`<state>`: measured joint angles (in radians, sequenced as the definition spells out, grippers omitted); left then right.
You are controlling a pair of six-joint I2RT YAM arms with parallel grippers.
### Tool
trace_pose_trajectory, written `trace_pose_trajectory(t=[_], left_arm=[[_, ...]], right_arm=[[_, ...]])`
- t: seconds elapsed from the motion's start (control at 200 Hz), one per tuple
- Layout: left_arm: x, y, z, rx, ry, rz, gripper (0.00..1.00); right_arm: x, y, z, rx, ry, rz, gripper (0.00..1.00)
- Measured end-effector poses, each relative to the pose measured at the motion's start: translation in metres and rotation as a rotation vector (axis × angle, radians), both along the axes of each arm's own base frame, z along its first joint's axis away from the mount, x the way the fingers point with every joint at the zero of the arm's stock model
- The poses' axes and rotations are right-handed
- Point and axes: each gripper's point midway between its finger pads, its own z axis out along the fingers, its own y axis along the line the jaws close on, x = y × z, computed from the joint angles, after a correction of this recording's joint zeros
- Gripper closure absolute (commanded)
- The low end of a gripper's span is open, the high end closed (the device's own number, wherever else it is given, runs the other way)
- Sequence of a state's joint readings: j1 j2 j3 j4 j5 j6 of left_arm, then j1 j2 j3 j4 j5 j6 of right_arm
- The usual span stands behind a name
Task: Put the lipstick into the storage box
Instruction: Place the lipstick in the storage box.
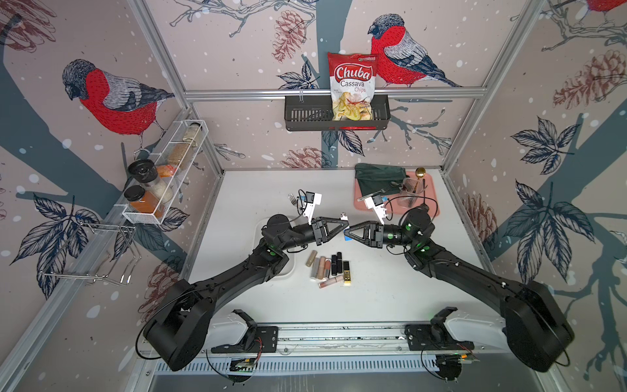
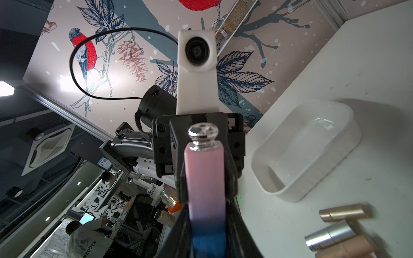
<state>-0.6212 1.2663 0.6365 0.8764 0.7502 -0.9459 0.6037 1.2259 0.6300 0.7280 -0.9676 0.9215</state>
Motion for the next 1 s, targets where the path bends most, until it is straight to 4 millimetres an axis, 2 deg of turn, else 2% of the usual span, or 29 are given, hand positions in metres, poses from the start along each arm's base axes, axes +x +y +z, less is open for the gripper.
trace_pose_trajectory(t=[0.045, 0.215, 0.335, 0.445, 0.59, 0.77, 0.895, 0.996], left_arm=[[-0.001, -0.001, -0.002, 0.007, -0.001, -0.008, 0.99], [-0.001, -0.001, -0.004, 0.018, -0.016, -0.006, 1.0], [-0.002, 0.0, -0.004, 0.026, -0.024, -0.003, 1.0], [0.002, 0.006, -0.007, 0.047, -0.02, 0.021, 1.0], [0.017, 0.025, -0.007, 0.11, -0.023, 0.128, 1.0], [0.049, 0.067, -0.013, 0.315, -0.026, 0.412, 1.0], [0.065, 0.121, -0.045, 0.521, 0.05, 0.647, 1.0], [0.068, 0.155, -0.069, 0.645, 0.117, 0.76, 1.0]], right_arm=[[0.0, 0.0, -0.001, -0.003, 0.004, 0.0, 0.41], [0.003, -0.002, 0.0, -0.007, 0.009, -0.012, 0.32], [0.009, -0.007, 0.002, -0.01, 0.013, -0.043, 0.18], [0.014, -0.018, 0.006, -0.014, 0.002, -0.082, 0.17], [0.03, -0.036, 0.006, -0.054, -0.022, -0.194, 0.14], [0.042, -0.047, -0.013, -0.161, -0.029, -0.3, 0.14], [0.042, -0.046, -0.03, -0.222, -0.015, -0.318, 0.14], [0.036, -0.037, -0.041, -0.267, -0.018, -0.307, 0.14]])
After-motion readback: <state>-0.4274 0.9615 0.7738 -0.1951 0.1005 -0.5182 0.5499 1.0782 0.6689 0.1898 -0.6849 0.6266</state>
